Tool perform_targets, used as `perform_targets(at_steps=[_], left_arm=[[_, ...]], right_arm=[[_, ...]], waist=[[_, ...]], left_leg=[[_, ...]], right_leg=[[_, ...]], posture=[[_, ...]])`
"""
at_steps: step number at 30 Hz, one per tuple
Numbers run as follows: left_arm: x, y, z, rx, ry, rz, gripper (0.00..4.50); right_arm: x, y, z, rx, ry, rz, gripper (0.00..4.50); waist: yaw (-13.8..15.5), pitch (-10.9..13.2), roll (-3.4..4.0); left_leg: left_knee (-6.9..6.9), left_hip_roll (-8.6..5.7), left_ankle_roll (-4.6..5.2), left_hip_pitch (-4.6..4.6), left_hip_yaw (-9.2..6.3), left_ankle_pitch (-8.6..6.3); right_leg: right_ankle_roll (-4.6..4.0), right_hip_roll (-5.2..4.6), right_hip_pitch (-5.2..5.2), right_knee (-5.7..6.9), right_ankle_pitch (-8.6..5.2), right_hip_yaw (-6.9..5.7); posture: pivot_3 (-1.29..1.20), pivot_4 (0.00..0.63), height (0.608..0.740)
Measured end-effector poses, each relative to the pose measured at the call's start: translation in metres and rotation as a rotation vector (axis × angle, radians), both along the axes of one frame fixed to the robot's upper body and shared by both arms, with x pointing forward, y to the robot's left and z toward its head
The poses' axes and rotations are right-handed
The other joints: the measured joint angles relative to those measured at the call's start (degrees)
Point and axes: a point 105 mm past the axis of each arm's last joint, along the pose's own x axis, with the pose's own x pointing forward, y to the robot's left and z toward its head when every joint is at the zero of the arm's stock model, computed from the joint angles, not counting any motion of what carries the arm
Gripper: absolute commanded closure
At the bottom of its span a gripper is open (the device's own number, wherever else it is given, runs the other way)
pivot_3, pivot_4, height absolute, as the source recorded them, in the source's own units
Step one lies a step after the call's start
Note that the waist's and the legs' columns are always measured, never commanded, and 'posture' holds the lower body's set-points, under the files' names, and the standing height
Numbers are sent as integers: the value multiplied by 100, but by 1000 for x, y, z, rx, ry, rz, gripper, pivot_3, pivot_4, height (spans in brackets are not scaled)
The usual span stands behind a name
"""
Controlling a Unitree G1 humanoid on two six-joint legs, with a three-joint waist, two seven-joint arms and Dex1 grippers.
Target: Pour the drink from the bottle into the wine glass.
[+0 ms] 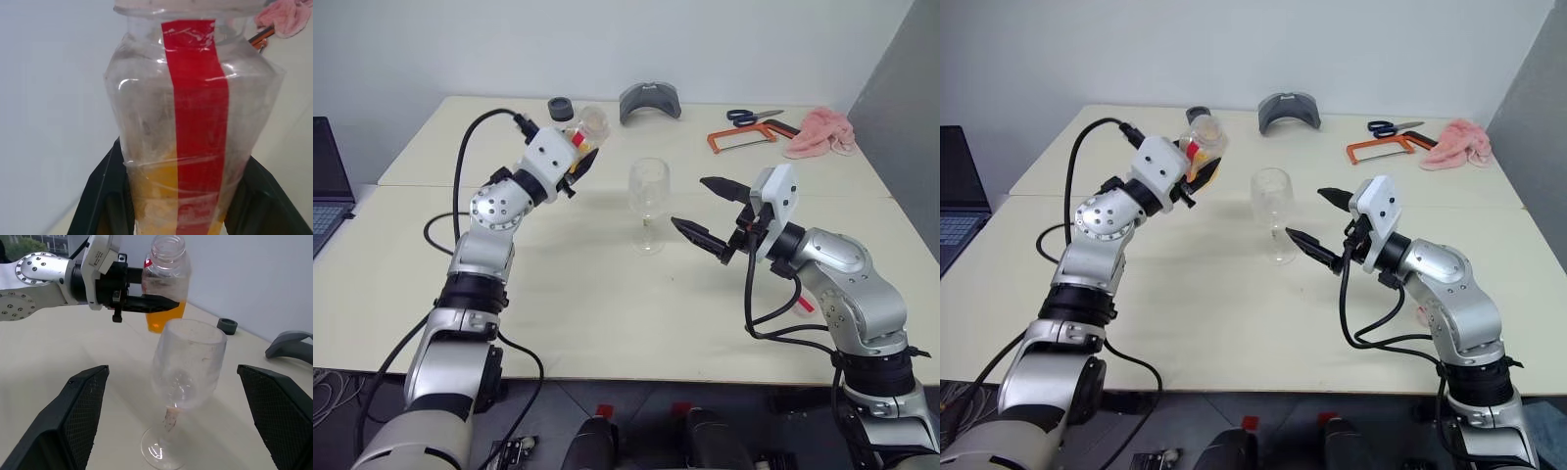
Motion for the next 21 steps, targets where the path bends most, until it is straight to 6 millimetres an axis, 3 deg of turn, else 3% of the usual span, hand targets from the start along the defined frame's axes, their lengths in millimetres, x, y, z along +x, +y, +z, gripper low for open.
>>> perform_targets(at_steps=[5, 12, 21], left_arm=[[7, -7, -5, 140, -42, -11, 2731], [9, -20, 8, 251, -158, -42, 2731], [7, -28, 7, 380, -260, -57, 2731]], right_arm=[[6, -5, -3, -9, 9, -23, 0], [9, -8, -2, -6, 1, -46, 0], [10, -10, -4, 7, 4, -74, 0]], waist=[[7, 1, -1], [7, 1, -1], [5, 2, -2]], left_leg=[[1, -1, 0, -6, -1, 0], [0, -3, 0, -9, 3, 0], [0, -3, 0, -10, 5, 0]], right_leg=[[0, 0, -1, -4, 0, -4], [0, -2, -3, -6, 0, -4], [0, -1, -5, -3, 0, -4]], posture=[[0, 150, 740], [0, 150, 740], [0, 150, 740]])
